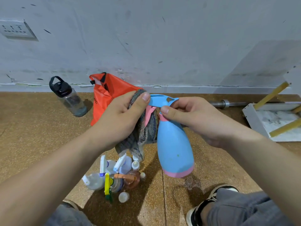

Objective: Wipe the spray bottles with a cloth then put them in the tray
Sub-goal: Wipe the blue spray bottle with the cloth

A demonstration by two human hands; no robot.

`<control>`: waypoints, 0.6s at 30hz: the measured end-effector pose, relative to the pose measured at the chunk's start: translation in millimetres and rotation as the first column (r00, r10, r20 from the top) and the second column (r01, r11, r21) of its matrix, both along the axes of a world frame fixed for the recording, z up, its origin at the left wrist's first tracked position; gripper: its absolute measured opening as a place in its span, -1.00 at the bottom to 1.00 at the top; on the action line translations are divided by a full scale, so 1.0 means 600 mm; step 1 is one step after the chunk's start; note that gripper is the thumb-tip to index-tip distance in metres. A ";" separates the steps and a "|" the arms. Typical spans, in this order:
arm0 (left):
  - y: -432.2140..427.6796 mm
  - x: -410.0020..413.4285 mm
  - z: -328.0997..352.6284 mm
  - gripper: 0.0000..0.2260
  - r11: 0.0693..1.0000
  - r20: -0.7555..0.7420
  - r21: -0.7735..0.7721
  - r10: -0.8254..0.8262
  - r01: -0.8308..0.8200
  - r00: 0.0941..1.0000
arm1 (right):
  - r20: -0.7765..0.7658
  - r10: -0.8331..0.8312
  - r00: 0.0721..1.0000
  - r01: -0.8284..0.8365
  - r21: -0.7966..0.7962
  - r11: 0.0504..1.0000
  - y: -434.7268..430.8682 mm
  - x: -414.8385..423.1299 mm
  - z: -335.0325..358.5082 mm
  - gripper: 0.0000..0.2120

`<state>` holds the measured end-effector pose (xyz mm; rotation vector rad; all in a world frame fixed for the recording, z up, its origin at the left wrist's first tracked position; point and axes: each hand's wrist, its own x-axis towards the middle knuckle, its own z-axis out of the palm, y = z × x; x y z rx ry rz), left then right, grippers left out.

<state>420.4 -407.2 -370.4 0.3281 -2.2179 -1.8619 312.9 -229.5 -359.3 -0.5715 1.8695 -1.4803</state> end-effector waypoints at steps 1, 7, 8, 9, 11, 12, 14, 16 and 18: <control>0.000 -0.001 -0.001 -0.65 0.999 0.003 0.039 0.024 -0.024 1.000 | 0.000 0.002 1.000 -0.002 -0.006 1.000 -0.001 -0.001 0.001 -0.61; -0.005 -0.004 -0.011 -0.39 0.876 0.300 0.179 0.386 -0.449 0.872 | 0.073 -0.195 0.978 0.191 0.055 0.980 0.002 -0.016 -0.003 -0.60; -0.002 -0.001 -0.014 -0.40 0.842 0.383 0.186 0.412 -0.506 0.827 | 0.098 -0.226 0.969 0.222 0.053 0.974 0.001 -0.018 -0.005 -0.65; 0.004 0.002 -0.016 -0.43 0.816 0.444 0.204 0.416 -0.541 0.794 | 0.117 -0.252 0.961 0.247 0.052 0.968 0.000 -0.020 -0.006 -0.70; 0.029 0.009 -0.020 -0.44 0.834 0.463 0.204 0.379 -0.513 0.801 | 0.146 -0.285 0.947 0.282 0.045 0.958 -0.001 -0.021 -0.009 -0.78; 0.044 0.014 -0.024 -0.43 0.873 0.420 0.162 0.361 -0.460 0.833 | 0.156 -0.297 0.942 0.295 0.037 0.955 -0.003 -0.021 -0.011 -0.83; 0.073 0.025 -0.034 -0.46 0.936 0.275 0.071 0.313 -0.344 0.909 | 0.154 -0.303 0.941 0.304 0.016 0.953 -0.004 -0.017 -0.013 -0.91; 0.093 0.038 -0.040 -0.52 0.976 0.142 0.011 0.216 -0.219 0.966 | 0.130 -0.297 0.946 0.301 -0.013 0.954 -0.008 -0.010 -0.015 -0.93; 0.104 0.048 -0.041 -0.52 0.992 0.084 -0.039 0.123 -0.120 0.989 | 0.086 -0.286 0.954 0.289 -0.023 0.957 -0.013 0.001 -0.020 -0.90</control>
